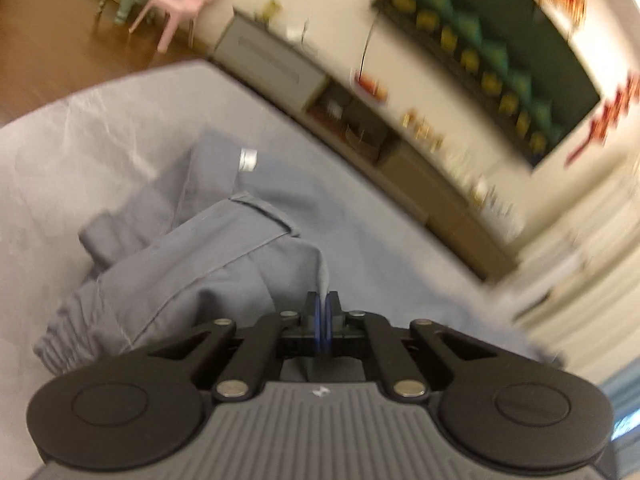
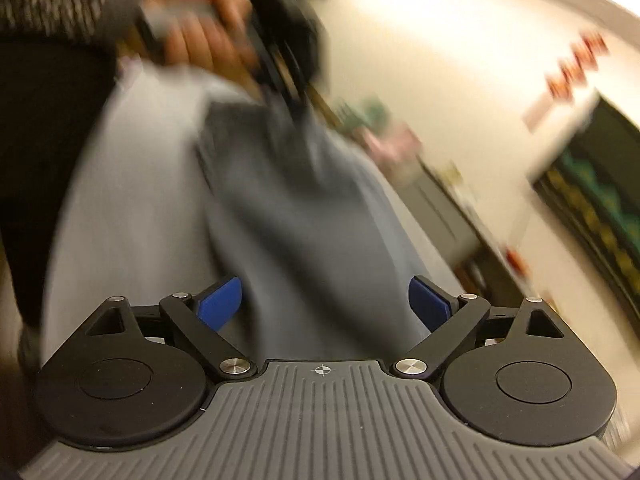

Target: Fold clothes

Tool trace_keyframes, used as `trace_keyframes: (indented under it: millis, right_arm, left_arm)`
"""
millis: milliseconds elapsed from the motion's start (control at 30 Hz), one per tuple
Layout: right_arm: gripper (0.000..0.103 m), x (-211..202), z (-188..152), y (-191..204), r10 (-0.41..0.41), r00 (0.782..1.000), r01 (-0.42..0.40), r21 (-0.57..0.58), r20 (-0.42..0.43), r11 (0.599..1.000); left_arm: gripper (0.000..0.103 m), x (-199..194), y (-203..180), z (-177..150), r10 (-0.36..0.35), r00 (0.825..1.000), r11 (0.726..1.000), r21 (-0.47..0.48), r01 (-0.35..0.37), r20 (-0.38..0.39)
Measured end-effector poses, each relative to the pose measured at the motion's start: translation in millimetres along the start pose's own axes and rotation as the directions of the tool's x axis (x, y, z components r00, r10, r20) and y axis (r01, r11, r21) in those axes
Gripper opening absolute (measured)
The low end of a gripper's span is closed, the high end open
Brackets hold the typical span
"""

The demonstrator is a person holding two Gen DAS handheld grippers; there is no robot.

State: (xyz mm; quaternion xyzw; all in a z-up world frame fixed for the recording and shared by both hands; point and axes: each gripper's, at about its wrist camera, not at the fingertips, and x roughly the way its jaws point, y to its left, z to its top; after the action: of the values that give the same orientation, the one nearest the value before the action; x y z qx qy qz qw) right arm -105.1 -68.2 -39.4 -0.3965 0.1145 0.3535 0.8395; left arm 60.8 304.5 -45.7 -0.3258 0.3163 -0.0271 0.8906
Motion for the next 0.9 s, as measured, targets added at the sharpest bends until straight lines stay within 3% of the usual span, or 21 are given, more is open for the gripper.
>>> trace_keyframes:
  millis: [100, 167, 233, 300, 333, 367, 400, 433, 467, 500, 533, 600, 633, 667, 700, 767, 800, 867, 900]
  right_arm:
    - [0.088, -2.5, -56.3, -48.6, -0.019, 0.989, 0.042, 0.15, -0.148, 0.988]
    - [0.088, -0.6, -88.2, -72.1, 0.038, 0.976, 0.013, 0.233, -0.215, 0.972]
    - [0.086, 6.6, -106.8, -83.1, 0.118, 0.962, -0.044, 0.289, -0.245, 0.956]
    - [0.08, 11.4, -113.5, -88.3, 0.168, 0.951, -0.084, 0.304, -0.26, 0.949]
    - [0.075, 13.2, -115.3, -89.5, 0.177, 0.947, -0.089, 0.309, -0.269, 0.947]
    - [0.055, 15.9, -117.4, -92.0, 0.188, 0.942, -0.093, 0.323, -0.279, 0.942]
    - [0.027, 20.1, -119.8, -94.8, 0.203, 0.937, -0.096, 0.35, -0.284, 0.932]
    - [0.015, 24.0, -121.1, -96.6, 0.204, 0.936, -0.089, 0.372, -0.285, 0.924]
    - [0.006, 26.8, -121.3, -97.2, 0.191, 0.939, -0.071, 0.381, -0.286, 0.922]
    - [0.0, 29.7, -119.2, -97.3, 0.148, 0.948, -0.033, 0.377, -0.281, 0.926]
    - [0.0, 29.4, -114.8, -99.6, 0.068, 0.961, 0.037, 0.366, -0.269, 0.93]
    - [0.0, 20.9, -104.7, -107.8, -0.107, 0.968, 0.185, 0.358, -0.227, 0.915]
    - [0.0, 13.3, -98.3, -108.5, -0.174, 0.967, 0.231, 0.352, -0.187, 0.907]
    - [0.0, 4.3, -91.5, -104.6, -0.227, 0.964, 0.262, 0.335, -0.138, 0.905]
    - [0.0, -5.5, -84.5, -98.5, -0.274, 0.958, 0.287, 0.313, -0.084, 0.905]
    - [0.0, -17.6, -75.0, -78.3, -0.315, 0.949, 0.308, 0.237, -0.009, 0.921]
    - [0.0, -19.2, -72.9, -66.4, -0.295, 0.955, 0.287, 0.207, 0.013, 0.935]
    - [0.0, -12.5, -72.4, -43.6, -0.196, 0.98, 0.191, 0.185, 0.012, 0.964]
    - [0.002, -0.8, -73.9, -34.2, -0.125, 0.992, 0.128, 0.189, -0.032, 0.974]
  left_arm:
    - [0.008, 2.5, -2.1, 3.0, 0.015, 1.0, 1.0, -0.001, -0.015, -0.027]
    - [0.03, -0.6, -12.3, -1.3, 0.054, 0.998, 0.998, 0.04, -0.053, -0.024]
    - [0.078, -6.9, -24.8, -8.3, 0.087, 0.996, 0.992, 0.088, -0.087, -0.003]
    - [0.095, -7.9, -33.0, -14.5, 0.128, 0.992, 0.983, 0.134, -0.125, -0.013]
    - [0.098, -4.0, -35.8, -16.2, 0.156, 0.987, 0.977, 0.155, -0.15, -0.031]
    - [0.097, 8.6, -37.8, -14.3, 0.192, 0.98, 0.969, 0.17, -0.179, -0.06]
    - [0.081, 22.9, -38.5, -10.3, 0.219, 0.972, 0.963, 0.178, -0.202, -0.082]
    - [0.032, 41.7, -41.1, -1.7, 0.242, 0.965, 0.957, 0.189, -0.22, -0.104]
    - [0.007, 61.8, -44.0, 8.8, 0.257, 0.957, 0.953, 0.199, -0.228, -0.135]
    - [0.006, 80.0, -47.6, 23.1, 0.247, 0.957, 0.958, 0.19, -0.217, -0.151]
    - [0.005, 92.7, -53.8, 41.3, 0.194, 0.972, 0.971, 0.168, -0.171, -0.132]
    - [0.002, 88.5, -72.5, 76.8, 0.103, 0.994, 0.984, 0.148, -0.098, -0.027]
    - [0.001, 65.7, -79.7, 86.3, 0.019, 0.999, 0.989, 0.145, -0.025, 0.042]
    - [0.001, 43.0, -86.9, 95.8, -0.066, 0.992, 0.988, 0.148, 0.049, 0.11]
    - [0.001, 20.3, -94.1, 105.3, -0.149, 0.973, 0.98, 0.155, 0.122, 0.176]
    - [0.001, -24.1, -104.7, 120.5, -0.291, 0.909, 0.952, 0.182, 0.246, 0.298]
    - [0.001, -39.5, -92.1, 113.1, -0.275, 0.904, 0.958, 0.177, 0.228, 0.328]
    - [0.002, -50.3, -39.9, 94.5, -0.11, 0.933, 0.993, 0.072, 0.091, 0.343]
    - [0.002, -42.5, -6.6, 82.9, -0.004, 0.952, 0.999, -0.034, 0.015, 0.305]
